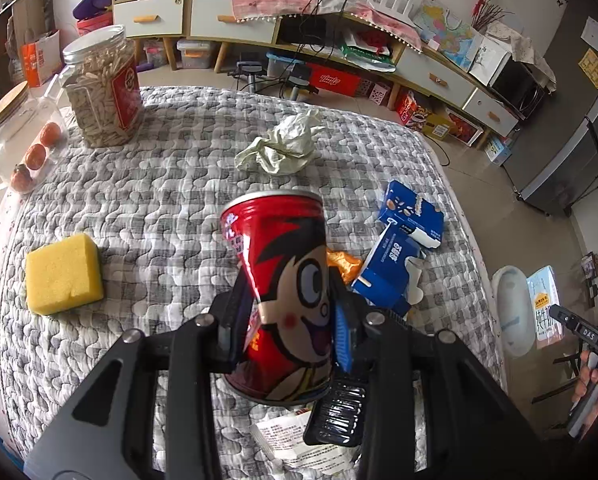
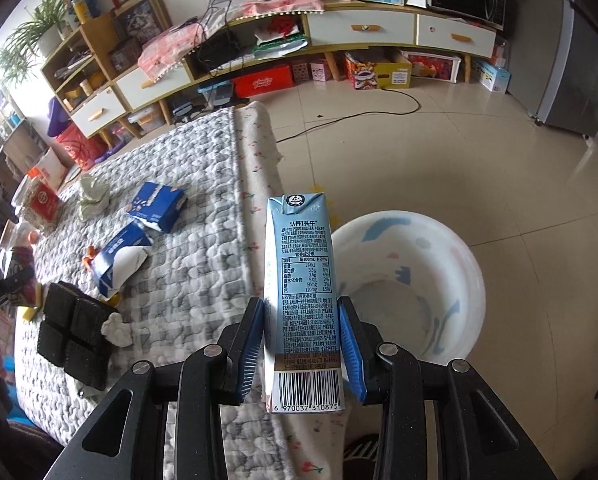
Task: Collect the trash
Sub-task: 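Carry the milk carton with the right tool while the left tool grasps the red can, then drop the milk carton into the white bucket while the left tool carries the red can over, then release the red can from the left tool into the white bucket, then move the right tool to the black plastic tray and grasp its edge, then carry the black tray to the bucket with the right tool while the left tool grasps another red can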
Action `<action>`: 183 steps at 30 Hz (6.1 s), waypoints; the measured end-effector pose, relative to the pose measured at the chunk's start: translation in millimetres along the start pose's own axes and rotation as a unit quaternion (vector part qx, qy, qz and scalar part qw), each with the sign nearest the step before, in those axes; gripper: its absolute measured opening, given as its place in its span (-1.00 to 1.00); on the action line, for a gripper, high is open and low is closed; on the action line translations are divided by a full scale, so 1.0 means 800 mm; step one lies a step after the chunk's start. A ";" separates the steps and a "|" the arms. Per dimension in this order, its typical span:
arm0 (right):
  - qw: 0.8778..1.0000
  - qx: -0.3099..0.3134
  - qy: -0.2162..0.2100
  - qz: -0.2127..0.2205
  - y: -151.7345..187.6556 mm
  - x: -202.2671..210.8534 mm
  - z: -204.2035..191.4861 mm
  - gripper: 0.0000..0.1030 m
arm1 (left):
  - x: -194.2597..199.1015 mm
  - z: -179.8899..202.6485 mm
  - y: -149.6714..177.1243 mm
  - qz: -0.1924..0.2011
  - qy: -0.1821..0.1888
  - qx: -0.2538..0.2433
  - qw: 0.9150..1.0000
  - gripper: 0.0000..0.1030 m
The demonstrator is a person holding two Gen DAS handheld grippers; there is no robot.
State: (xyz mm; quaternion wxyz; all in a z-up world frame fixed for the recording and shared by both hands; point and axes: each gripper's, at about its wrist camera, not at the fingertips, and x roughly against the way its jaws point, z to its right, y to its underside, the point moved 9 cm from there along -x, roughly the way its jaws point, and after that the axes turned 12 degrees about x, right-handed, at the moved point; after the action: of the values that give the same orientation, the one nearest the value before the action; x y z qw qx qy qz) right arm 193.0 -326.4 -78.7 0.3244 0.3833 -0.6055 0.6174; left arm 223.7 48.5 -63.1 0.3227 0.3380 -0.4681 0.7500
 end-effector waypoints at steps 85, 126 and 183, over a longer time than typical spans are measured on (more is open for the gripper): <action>0.994 0.095 0.040 -0.034 0.029 -0.017 -0.093 0.68 | 0.029 -0.019 0.077 -0.012 -0.022 -0.059 0.998 0.99; 0.937 0.347 0.044 0.016 0.058 -0.069 -0.445 0.69 | 0.070 -0.230 0.120 -0.027 -0.092 0.023 0.995 0.99; 0.984 0.020 -0.144 0.099 -0.019 0.074 -0.138 -0.31 | -0.064 -0.002 0.096 -0.078 -0.016 -0.123 0.989 0.14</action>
State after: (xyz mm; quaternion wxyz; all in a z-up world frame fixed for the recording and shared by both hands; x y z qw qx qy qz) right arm 167.9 -219.7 -16.9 0.1637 0.4126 -0.6683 0.5969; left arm 190.8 14.2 -141.8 0.4115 0.3432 -0.5342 0.6539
